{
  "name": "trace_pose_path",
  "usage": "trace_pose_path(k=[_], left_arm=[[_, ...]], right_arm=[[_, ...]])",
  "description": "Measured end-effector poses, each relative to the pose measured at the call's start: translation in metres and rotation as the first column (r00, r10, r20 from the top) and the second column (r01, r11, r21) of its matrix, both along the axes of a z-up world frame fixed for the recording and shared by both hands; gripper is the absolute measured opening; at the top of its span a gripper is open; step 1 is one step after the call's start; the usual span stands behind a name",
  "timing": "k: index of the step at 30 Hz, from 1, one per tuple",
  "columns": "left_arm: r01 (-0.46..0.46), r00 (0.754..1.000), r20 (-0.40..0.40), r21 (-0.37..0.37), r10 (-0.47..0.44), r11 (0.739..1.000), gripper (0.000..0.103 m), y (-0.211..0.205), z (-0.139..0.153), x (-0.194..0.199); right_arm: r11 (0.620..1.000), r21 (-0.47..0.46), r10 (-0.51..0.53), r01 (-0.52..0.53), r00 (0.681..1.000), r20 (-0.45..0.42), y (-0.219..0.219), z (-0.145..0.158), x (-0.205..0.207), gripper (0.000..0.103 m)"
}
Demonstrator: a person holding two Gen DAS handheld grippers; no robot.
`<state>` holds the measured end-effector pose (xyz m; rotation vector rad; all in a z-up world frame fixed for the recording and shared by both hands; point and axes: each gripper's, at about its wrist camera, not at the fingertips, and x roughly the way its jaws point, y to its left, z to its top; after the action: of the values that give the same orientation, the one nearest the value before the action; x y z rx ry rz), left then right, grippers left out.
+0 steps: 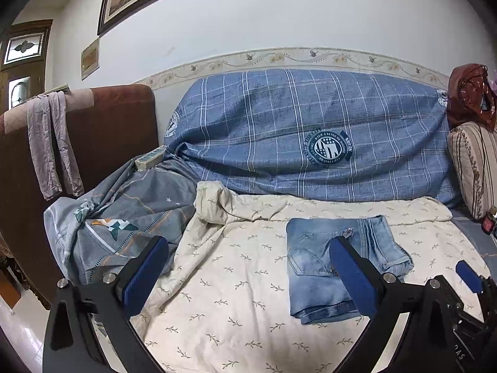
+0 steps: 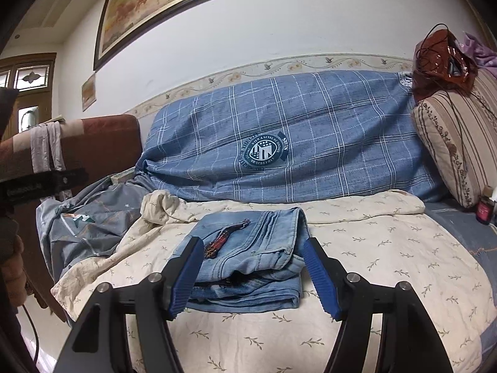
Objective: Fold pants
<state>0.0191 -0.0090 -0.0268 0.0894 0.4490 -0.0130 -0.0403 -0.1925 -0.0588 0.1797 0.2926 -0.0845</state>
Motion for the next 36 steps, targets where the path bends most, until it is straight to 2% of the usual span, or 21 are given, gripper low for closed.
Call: trace_pose_path(k=[17, 36], left_arm=[[-0.004, 0.999, -0.038, 0.007, 0.004, 1.0, 0.103, 0.002, -0.012, 0.004], [-0.036, 0.999, -0.035, -0.011, 0.036, 0.999, 0.103, 0.013, -0.007, 0.005]], right_arm=[[1.0, 0.004, 0.007, -0.007, 1.0, -0.013, -0.002, -0.001, 0.002, 0.071], [1.0, 0.016, -0.005, 0.006, 0.999, -0.032, -0.006, -0.004, 0.007, 0.071]])
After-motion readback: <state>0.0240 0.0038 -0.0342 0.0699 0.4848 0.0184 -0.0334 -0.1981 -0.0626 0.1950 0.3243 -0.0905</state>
